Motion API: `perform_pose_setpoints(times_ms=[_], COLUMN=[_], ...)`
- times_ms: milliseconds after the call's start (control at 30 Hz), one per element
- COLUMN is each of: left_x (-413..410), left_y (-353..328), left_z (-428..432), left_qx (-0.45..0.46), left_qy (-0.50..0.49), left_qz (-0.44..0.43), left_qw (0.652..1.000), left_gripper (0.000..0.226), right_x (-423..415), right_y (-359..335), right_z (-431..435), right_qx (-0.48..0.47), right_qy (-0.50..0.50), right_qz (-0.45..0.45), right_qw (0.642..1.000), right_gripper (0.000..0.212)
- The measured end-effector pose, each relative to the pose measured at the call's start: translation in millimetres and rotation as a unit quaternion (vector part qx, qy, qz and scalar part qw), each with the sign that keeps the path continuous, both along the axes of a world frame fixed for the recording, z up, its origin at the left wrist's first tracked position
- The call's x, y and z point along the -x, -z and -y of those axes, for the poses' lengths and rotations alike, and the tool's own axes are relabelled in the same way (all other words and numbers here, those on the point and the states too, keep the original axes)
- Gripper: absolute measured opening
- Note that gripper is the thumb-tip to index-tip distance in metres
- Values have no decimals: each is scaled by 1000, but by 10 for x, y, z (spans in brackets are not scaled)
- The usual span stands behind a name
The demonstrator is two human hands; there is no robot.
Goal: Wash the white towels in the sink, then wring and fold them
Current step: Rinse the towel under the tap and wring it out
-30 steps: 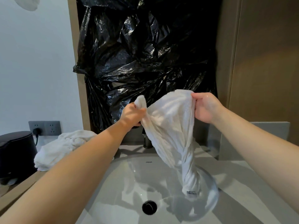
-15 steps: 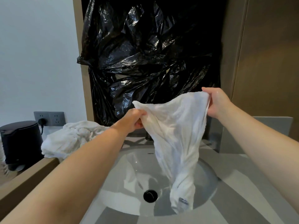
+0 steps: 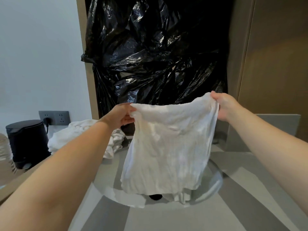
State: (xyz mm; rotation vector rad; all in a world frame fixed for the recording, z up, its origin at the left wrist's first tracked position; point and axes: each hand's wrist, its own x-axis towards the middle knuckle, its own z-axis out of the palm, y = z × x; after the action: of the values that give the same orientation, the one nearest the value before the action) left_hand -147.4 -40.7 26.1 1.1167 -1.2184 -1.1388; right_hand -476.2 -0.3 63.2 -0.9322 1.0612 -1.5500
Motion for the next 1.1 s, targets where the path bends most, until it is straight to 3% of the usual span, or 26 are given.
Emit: perform_pose_setpoints(times_ms=[67, 133, 233, 300, 333, 400, 433, 500, 633, 767, 900, 1000, 1100], left_x=[-98, -252, -318, -215, -168, -37, 30, 181, 467, 468, 653, 705, 500], left_y=[0, 14, 51, 81, 88, 72, 100, 289, 650, 681, 904, 742, 369], left_z=[-25, -90, -271, -360, -357, -396, -419, -420, -437, -503, -566, -556, -461], left_qx=[18, 10, -102, -138, -118, -25, 7, -17, -179, -123, -240, -157, -28], left_qy=[-28, 9, 96, 114, 115, 100, 85, 95, 109, 150, 148, 110, 67], left_qz=[-2, -34, -11, 30, 9, -138, -234, -332, -235, -339, -194, -139, -73], left_qw=[999, 999, 990, 983, 986, 985, 968, 938, 949, 921, 940, 972, 995], left_gripper=[33, 31, 53, 44, 35, 29, 29, 25, 61, 77, 60, 25, 40], right_x=[2, 10, 8, -15, -37, -75, -94, -135, -309, -416, -463, -441, -281], right_y=[-3, -9, -17, -32, -41, -69, -91, -125, -135, -284, -326, -249, -177], right_z=[-3, -32, -93, -110, -118, -128, -149, -177, -264, -372, -359, -364, -327], right_qx=[17, 33, 30, 21, 15, 19, 33, 65, 89, 105, 71, 38, -38], right_qy=[22, 40, 27, -10, -29, -46, -56, -80, -123, -144, -126, -114, -74], right_qz=[15, 29, 39, 49, 53, 72, 83, 109, 130, 169, 111, 69, -6], right_qw=[1000, 998, 998, 999, 998, 996, 994, 989, 980, 969, 983, 990, 996], right_gripper=[38, 38, 35, 40, 45, 48, 43, 36, 35, 44, 25, 20, 12])
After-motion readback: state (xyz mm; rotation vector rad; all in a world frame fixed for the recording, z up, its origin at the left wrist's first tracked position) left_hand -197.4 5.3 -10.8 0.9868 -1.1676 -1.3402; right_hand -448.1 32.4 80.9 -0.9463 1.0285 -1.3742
